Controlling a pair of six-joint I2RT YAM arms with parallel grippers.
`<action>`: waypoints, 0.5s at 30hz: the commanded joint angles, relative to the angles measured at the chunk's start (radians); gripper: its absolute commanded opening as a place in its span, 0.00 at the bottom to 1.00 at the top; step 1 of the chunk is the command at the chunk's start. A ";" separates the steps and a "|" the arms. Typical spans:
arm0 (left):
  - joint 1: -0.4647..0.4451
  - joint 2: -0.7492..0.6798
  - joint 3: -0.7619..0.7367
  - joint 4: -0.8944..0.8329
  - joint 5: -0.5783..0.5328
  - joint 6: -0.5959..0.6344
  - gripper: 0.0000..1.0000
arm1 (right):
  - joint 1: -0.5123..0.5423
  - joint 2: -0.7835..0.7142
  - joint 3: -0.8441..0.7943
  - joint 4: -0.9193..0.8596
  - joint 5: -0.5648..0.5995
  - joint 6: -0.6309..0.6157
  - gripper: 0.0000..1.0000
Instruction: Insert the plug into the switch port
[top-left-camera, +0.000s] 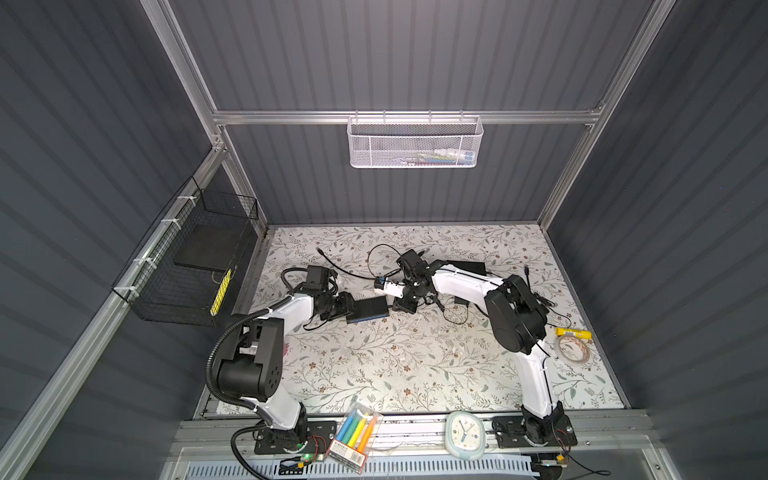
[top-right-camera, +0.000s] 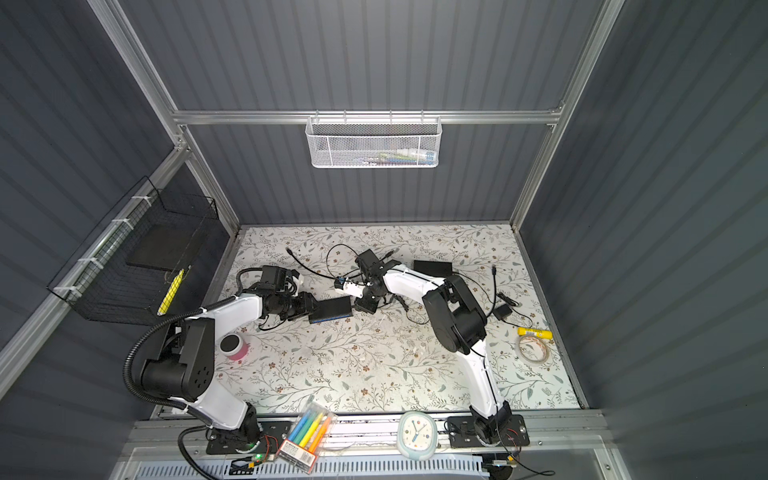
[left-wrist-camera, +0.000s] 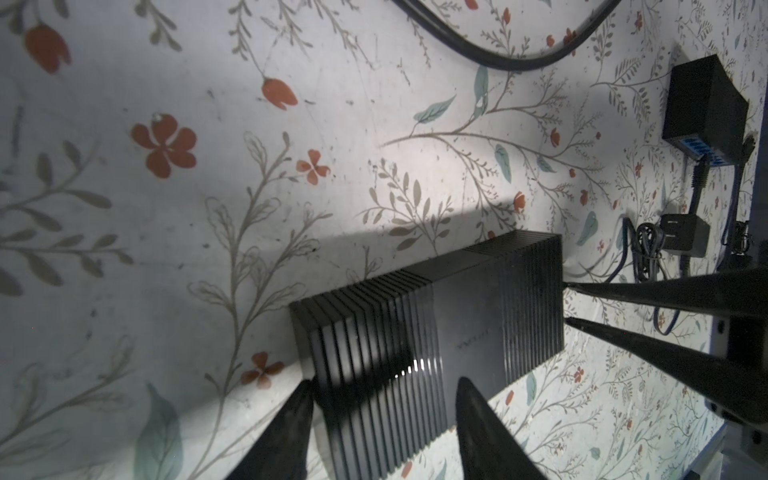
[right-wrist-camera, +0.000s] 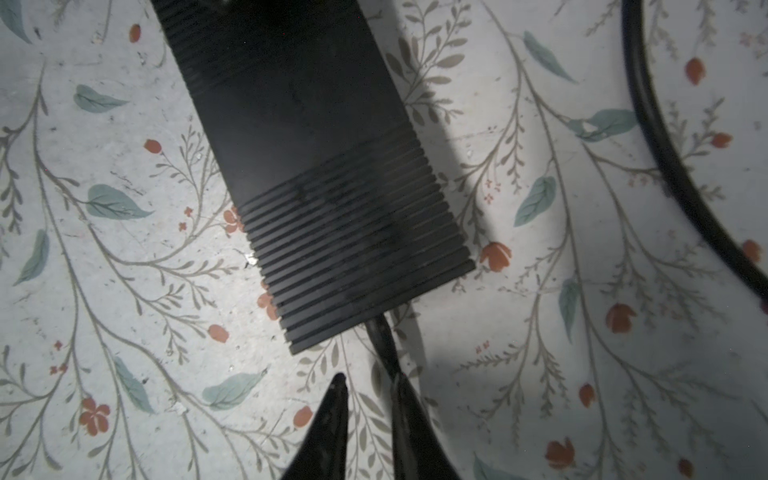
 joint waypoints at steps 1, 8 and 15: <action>-0.009 0.018 0.021 0.013 0.021 -0.009 0.55 | 0.006 0.039 0.032 -0.039 -0.020 -0.003 0.21; -0.009 0.017 0.016 0.018 0.026 -0.006 0.55 | 0.008 0.072 0.078 -0.055 -0.010 0.000 0.21; -0.009 0.018 0.012 0.016 0.026 0.005 0.55 | -0.001 0.002 0.049 -0.060 -0.060 0.001 0.25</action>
